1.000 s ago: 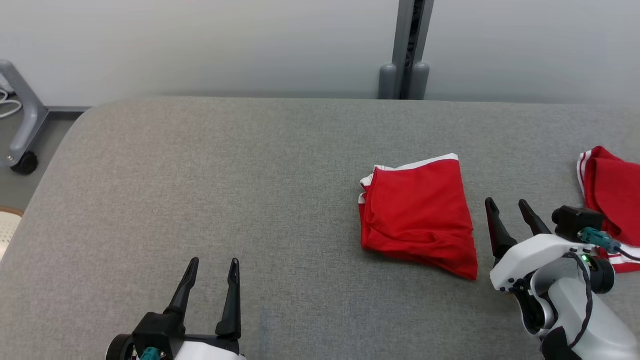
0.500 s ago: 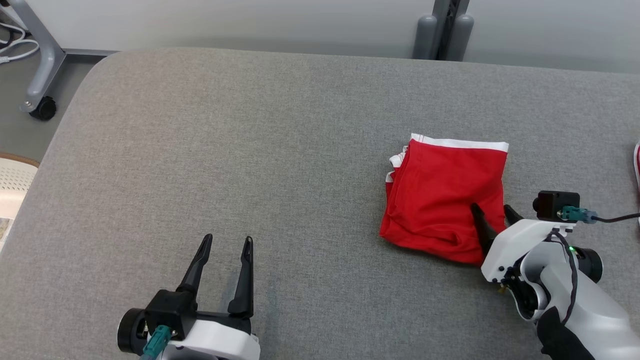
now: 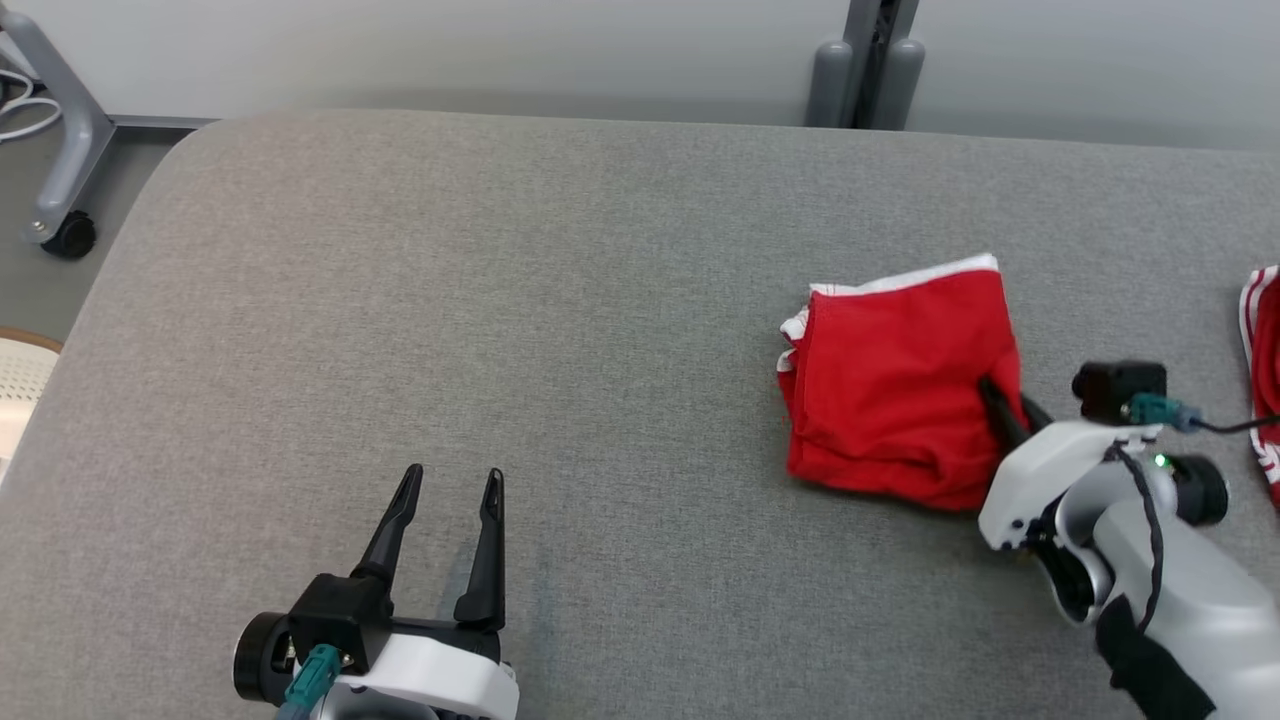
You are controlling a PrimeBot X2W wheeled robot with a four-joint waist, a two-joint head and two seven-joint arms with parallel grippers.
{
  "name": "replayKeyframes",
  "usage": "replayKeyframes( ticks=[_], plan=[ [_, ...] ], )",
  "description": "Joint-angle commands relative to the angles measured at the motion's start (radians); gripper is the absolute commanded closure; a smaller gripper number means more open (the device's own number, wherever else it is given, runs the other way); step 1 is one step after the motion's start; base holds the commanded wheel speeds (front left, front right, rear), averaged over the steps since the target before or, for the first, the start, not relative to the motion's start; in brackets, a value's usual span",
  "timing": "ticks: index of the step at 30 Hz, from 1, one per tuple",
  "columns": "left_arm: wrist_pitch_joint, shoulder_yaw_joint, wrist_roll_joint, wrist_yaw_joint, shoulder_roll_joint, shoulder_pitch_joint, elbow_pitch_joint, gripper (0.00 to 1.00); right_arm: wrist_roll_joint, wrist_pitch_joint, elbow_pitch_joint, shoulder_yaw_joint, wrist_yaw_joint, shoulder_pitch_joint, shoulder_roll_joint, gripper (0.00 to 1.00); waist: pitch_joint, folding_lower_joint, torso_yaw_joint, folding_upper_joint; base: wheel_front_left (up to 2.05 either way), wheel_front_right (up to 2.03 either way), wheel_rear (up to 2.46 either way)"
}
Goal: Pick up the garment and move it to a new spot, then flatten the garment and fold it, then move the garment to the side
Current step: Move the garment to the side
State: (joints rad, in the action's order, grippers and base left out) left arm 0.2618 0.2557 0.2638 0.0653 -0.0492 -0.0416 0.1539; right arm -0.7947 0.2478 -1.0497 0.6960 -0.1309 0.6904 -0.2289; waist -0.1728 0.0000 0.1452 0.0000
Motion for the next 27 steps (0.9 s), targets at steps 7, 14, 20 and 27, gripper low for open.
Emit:
replayKeyframes(
  ticks=[7,14,20,27],
  plan=[
    [0.004,0.004,-0.017,-0.013,-0.004,-0.026,0.017,0.00,0.136,0.018,0.058,-0.056,0.000,0.071,-0.045,1.00,-0.020,0.0000,-0.069,0.0000,0.00,0.00,0.00],
    [0.004,0.017,-0.049,-0.019,-0.004,-0.061,0.009,0.00,0.251,0.018,0.109,-0.154,0.000,0.060,-0.042,1.00,-0.036,0.0000,-0.157,0.0000,0.00,0.00,0.00],
    [0.004,0.002,-0.080,-0.027,-0.004,-0.078,-0.009,0.00,0.330,0.018,0.150,-0.236,0.000,0.046,-0.024,1.00,-0.060,0.0000,-0.259,0.0000,0.00,0.00,0.00],
    [0.004,-0.013,-0.112,-0.047,-0.004,-0.100,0.001,0.00,0.384,0.018,0.182,-0.296,0.000,0.045,-0.025,1.00,-0.093,0.0000,-0.358,0.0000,0.00,0.00,0.00]
  ],
)
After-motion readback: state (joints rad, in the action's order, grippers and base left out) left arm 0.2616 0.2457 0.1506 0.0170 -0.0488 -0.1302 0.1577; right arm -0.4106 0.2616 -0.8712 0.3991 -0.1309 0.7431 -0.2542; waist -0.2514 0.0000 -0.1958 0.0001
